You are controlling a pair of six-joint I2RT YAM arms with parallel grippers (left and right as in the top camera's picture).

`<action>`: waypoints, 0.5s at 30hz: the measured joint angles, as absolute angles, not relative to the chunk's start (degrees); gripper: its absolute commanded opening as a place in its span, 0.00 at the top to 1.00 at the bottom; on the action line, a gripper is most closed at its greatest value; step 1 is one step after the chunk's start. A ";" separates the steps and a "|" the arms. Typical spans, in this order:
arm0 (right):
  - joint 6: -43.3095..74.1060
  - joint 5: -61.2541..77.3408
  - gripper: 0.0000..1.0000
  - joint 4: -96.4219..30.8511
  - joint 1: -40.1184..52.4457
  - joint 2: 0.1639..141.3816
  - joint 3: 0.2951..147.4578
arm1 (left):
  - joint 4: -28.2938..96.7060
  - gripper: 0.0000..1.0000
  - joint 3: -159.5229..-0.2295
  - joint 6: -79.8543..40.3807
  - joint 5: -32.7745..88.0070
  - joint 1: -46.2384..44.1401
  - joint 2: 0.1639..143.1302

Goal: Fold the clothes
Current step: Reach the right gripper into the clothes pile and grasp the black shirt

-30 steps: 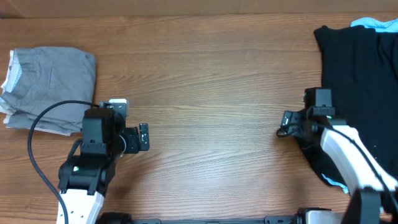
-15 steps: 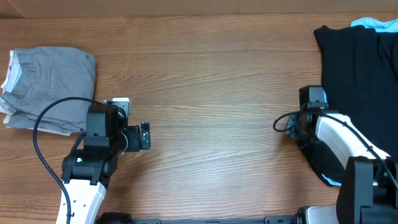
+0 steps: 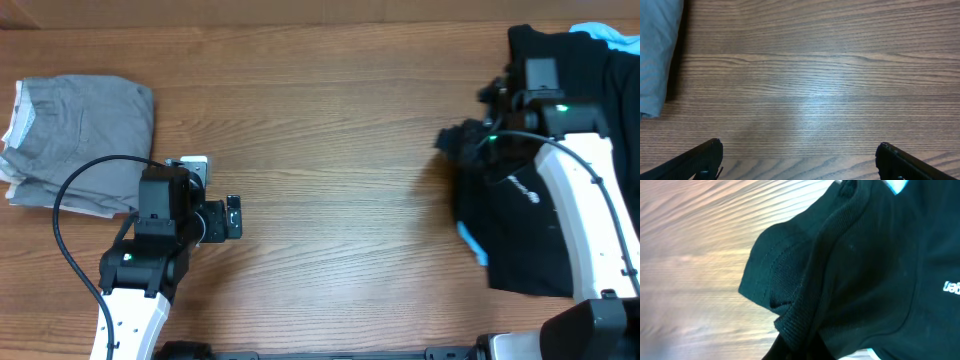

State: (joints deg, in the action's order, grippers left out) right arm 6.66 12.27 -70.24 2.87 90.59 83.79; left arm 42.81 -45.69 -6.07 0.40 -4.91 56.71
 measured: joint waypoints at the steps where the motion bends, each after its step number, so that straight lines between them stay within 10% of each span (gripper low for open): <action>1: 6.37 12.67 0.96 -70.08 3.60 90.59 83.79 | 42.65 0.00 -45.69 -6.07 0.43 -4.91 56.71; 12: 5.87 14.81 0.94 -68.58 5.28 90.59 83.79 | 42.39 0.00 -45.69 -6.07 0.40 -4.91 56.71; 13: 5.91 14.81 0.90 -68.55 5.28 90.59 83.79 | 42.39 0.00 -45.69 -6.07 0.40 -4.91 56.71; 15: 6.00 14.83 0.51 -67.68 5.28 90.59 83.79 | 42.39 0.00 -45.69 -6.07 0.43 -4.91 56.71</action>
State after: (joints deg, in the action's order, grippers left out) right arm 6.00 14.83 -67.68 5.28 90.59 83.79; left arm 42.39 -45.69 -6.07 0.43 -4.91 56.71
